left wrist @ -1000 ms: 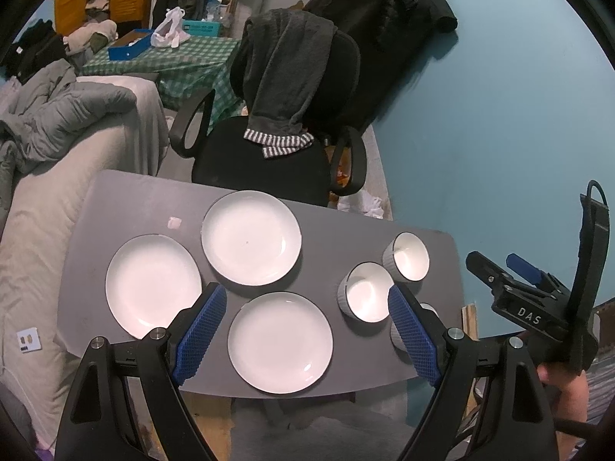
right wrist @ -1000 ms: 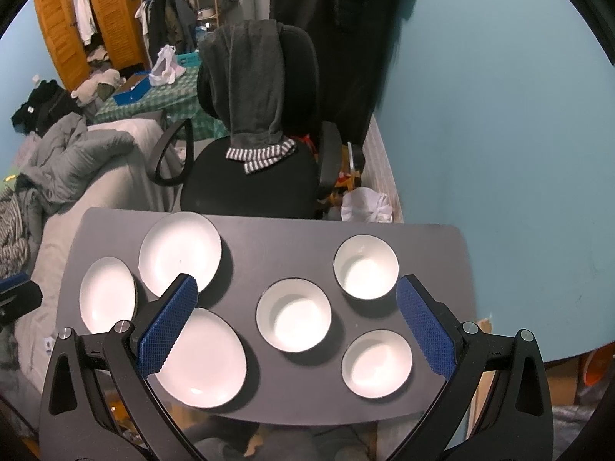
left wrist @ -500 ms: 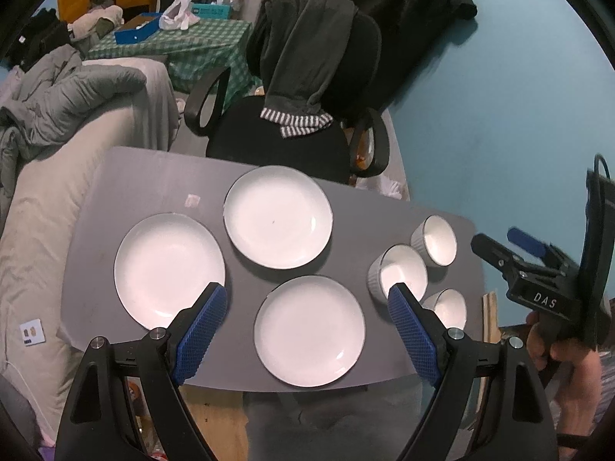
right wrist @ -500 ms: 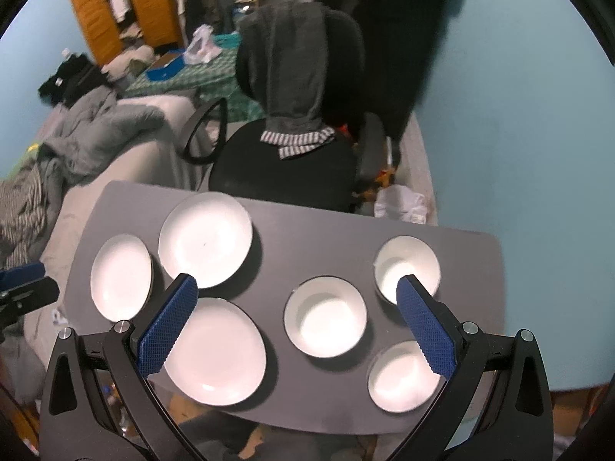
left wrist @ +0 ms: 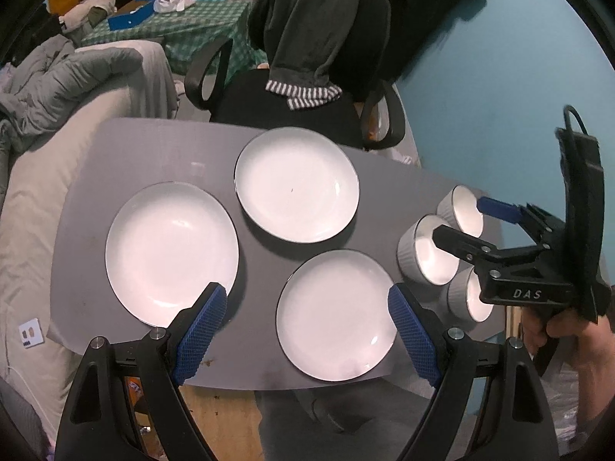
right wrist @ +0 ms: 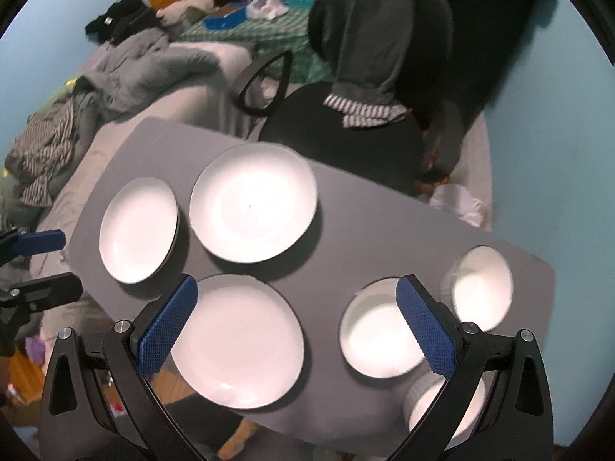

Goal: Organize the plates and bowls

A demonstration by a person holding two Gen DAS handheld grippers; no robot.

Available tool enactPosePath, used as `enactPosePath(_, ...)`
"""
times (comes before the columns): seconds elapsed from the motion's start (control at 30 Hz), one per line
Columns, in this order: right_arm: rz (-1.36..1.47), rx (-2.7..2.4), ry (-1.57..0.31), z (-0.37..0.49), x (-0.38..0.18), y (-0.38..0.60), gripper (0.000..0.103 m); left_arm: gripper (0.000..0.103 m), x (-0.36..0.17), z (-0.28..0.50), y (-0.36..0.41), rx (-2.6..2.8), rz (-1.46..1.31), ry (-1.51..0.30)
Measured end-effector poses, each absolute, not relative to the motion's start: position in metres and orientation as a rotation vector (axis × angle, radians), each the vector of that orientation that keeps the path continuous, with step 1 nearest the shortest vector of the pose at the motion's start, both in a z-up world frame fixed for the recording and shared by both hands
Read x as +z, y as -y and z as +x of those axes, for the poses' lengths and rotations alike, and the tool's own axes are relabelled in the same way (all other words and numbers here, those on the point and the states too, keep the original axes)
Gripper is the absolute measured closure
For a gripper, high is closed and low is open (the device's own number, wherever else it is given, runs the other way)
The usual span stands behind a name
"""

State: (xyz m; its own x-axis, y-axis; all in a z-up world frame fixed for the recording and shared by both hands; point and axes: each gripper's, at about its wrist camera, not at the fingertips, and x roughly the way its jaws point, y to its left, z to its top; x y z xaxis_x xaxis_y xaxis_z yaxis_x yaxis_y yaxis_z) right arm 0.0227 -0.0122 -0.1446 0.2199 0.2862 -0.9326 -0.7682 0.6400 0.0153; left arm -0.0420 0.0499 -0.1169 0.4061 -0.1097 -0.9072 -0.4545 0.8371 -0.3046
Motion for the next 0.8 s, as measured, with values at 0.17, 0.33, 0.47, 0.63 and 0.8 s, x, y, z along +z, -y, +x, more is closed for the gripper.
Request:
enactPosePath(0.17, -0.605, 0.818, -1.117, 0.021, -0.174, 0.005, 0.002, 0.016, -0.147, -0.042, -0.046, 0.215, -0.569, -1.19)
enactPosePath(0.33, -0.673, 0.861, -1.15, 0.017, -0.205, -0.002, 0.002, 0.016, -0.172, -0.043, -0.043, 0.21, -0.541, -1.245)
enactPosePath(0.47, -0.656, 0.914, -1.206, 0.013, -0.221, -0.009, 0.002, 0.016, -0.187, -0.045, -0.042, 0.209, -0.542, -1.267)
enactPosePath(0.63, -0.627, 0.94, -1.246, 0.01, -0.235, -0.017, 0.002, 0.016, -0.201, -0.047, -0.041, 0.208, -0.555, -1.28)
enactPosePath(0.8, -0.664, 0.925, -1.27, 0.012, -0.255, -0.02, 0.002, 0.016, -0.216, -0.047, -0.038, 0.206, -0.571, -1.301)
